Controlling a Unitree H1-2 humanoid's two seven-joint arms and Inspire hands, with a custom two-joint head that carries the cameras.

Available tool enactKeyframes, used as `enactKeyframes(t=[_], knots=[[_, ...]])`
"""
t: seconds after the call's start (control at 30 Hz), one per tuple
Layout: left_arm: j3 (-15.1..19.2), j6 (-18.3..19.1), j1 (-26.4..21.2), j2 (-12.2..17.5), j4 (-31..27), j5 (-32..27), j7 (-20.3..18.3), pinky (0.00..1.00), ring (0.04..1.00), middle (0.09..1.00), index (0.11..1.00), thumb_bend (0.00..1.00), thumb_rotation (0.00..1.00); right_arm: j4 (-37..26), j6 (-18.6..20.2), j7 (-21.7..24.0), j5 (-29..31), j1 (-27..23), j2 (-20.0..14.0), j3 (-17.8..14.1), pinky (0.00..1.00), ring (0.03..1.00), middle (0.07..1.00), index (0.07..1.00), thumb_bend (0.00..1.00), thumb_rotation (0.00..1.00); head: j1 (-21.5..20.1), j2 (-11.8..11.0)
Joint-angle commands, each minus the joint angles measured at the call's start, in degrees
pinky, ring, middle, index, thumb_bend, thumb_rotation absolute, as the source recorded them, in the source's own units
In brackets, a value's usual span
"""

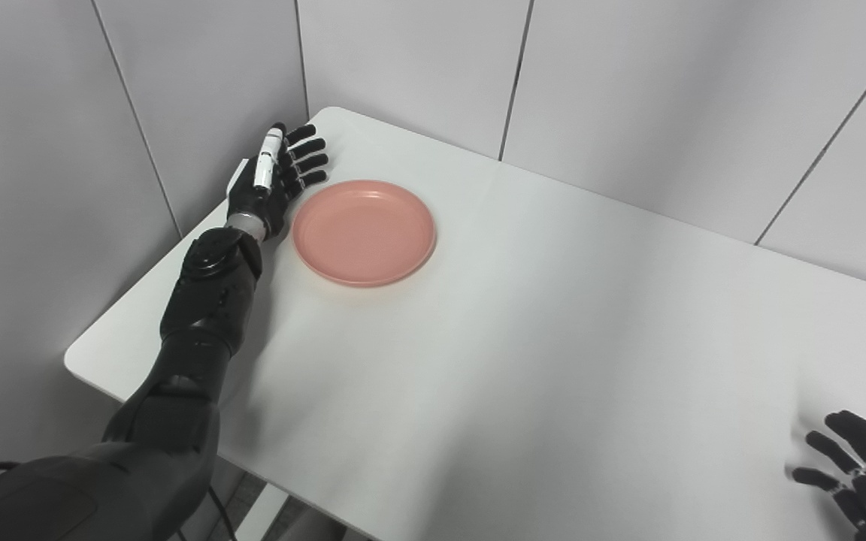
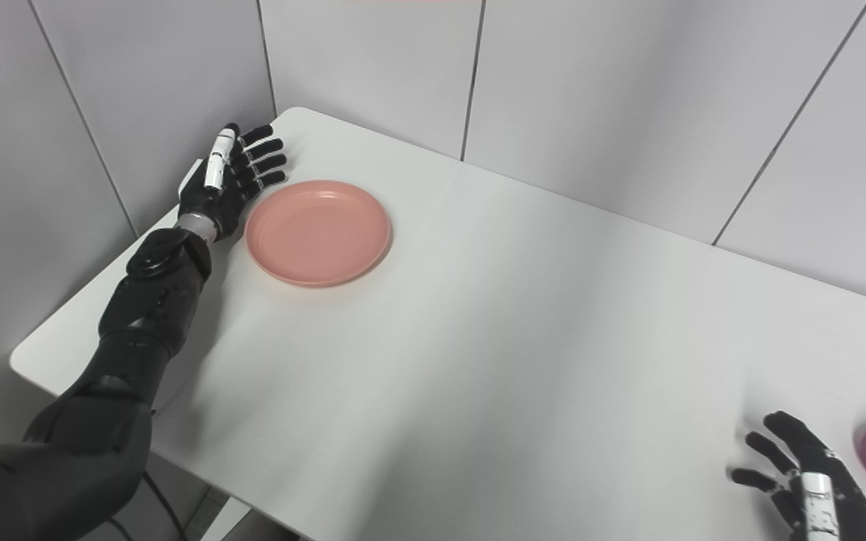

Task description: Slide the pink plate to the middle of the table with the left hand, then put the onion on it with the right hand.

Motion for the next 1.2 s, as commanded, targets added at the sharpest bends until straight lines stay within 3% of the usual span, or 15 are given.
enactKeyframes(t=[0.0,0.4,0.9,1.17], knots=[[0.0,-2.2,-2.9,1.9,0.4,0.0,-0.5,0.76,0.774,0.77,0.742,0.29,1.0,-2.5,-1.6,0.0,-0.3,-1.0,-0.4,-0.1,0.51,0.729,0.776,0.715,0.9,0.72,-0.1,0.1],[-1.3,-4.8,-5.2,2.1,5.3,0.4,-2.3,0.71,0.736,0.737,0.72,0.25,1.0,-2.9,-1.1,-0.2,-0.6,-1.0,-0.1,-0.2,0.52,0.738,0.782,0.722,0.88,0.73,-0.5,0.2],[-2.8,-1.5,-3.9,0.0,-1.9,-0.1,-2.2,0.69,0.722,0.724,0.706,0.26,1.0,-2.9,-1.3,-0.3,-0.5,-1.0,0.1,-0.2,0.52,0.728,0.777,0.721,0.84,0.72,-0.7,0.5],[-3.7,-0.7,-3.7,0.1,-2.5,-1.2,-5.6,0.67,0.701,0.707,0.699,0.27,1.0,-3.0,-0.9,-0.1,-0.2,-0.9,0.0,-0.3,0.54,0.75,0.791,0.733,0.85,0.72,-1.0,0.7]])
